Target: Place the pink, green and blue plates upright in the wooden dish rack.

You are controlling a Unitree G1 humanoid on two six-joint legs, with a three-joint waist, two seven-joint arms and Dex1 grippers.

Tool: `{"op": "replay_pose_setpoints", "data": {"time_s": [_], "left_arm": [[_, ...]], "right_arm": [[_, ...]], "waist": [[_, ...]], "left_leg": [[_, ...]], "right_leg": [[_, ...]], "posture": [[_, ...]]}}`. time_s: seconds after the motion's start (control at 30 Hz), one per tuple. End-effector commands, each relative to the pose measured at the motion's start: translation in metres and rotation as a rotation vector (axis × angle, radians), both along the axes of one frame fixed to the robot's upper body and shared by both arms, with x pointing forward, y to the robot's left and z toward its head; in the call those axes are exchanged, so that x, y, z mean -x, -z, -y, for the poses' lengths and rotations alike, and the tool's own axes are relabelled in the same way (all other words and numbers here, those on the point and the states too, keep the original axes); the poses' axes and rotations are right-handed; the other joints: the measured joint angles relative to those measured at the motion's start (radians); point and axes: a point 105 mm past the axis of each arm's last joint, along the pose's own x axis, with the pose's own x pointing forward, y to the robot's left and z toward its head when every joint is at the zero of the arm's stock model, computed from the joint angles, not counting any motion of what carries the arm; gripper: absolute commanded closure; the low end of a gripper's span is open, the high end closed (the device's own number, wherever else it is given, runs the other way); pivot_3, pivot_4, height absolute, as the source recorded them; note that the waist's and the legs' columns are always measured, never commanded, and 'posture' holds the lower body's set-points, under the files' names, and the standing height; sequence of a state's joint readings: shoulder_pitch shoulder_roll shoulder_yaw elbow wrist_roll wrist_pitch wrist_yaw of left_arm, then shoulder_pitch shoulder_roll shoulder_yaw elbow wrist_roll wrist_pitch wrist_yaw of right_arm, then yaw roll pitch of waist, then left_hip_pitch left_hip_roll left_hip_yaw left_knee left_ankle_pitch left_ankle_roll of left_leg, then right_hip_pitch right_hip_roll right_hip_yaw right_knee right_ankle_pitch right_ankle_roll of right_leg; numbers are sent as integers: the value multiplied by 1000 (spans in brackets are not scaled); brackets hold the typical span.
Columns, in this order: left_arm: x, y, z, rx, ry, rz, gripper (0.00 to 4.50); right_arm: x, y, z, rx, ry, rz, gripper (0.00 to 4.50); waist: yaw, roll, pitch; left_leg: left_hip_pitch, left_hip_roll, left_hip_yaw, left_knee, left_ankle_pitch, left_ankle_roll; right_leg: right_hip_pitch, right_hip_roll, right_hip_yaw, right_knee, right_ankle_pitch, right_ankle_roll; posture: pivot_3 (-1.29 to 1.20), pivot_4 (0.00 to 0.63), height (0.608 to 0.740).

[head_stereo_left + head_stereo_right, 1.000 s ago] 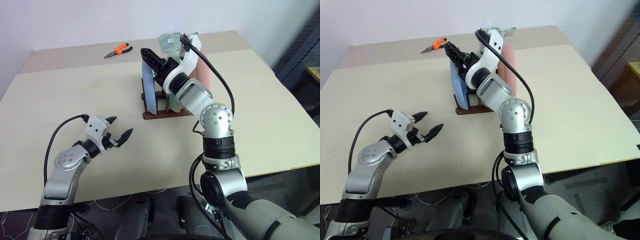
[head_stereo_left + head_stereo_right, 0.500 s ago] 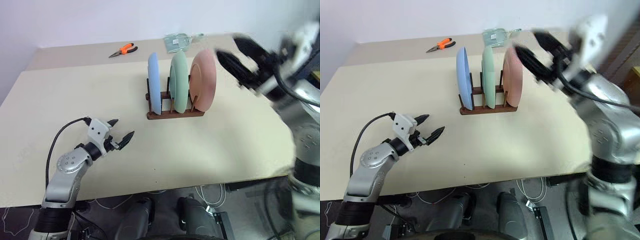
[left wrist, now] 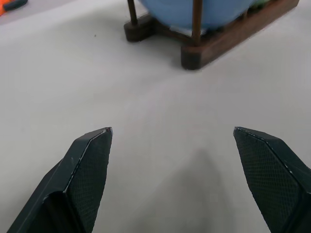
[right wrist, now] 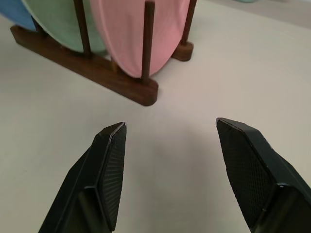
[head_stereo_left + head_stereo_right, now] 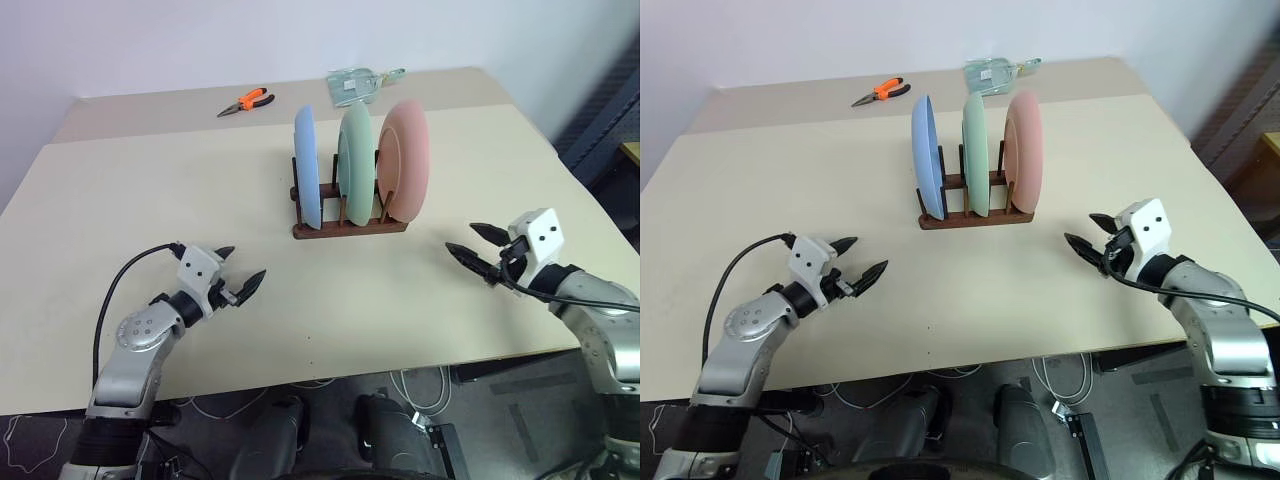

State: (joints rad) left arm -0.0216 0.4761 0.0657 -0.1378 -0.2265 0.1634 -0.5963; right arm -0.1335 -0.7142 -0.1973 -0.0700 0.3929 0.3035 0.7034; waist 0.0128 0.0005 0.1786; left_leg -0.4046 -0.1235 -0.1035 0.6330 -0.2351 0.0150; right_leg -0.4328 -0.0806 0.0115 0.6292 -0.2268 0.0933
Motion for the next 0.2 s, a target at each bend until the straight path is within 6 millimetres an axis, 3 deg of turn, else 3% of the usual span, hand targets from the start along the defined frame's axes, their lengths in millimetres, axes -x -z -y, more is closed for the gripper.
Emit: {"op": "replay_pose_setpoints", "data": {"time_s": [0.03, 0.2], "left_arm": [[1, -14, -10, -28, -24, 62, 395], [4, -14, -13, -33, -48, 64, 395]], "right_arm": [[-7, -9, -3, 33, -33, 63, 1532], [-18, -9, -6, 24, -40, 80, 1532]], "waist": [[0, 0, 0], [0, 0, 0]], "left_leg": [[0, 0, 0, 0, 0, 0], [0, 0, 0, 0, 0, 0]], "right_leg": [[0, 0, 0, 0, 0, 0], [0, 0, 0, 0, 0, 0]], "posture": [[0, 150, 740], [0, 150, 740]]}}
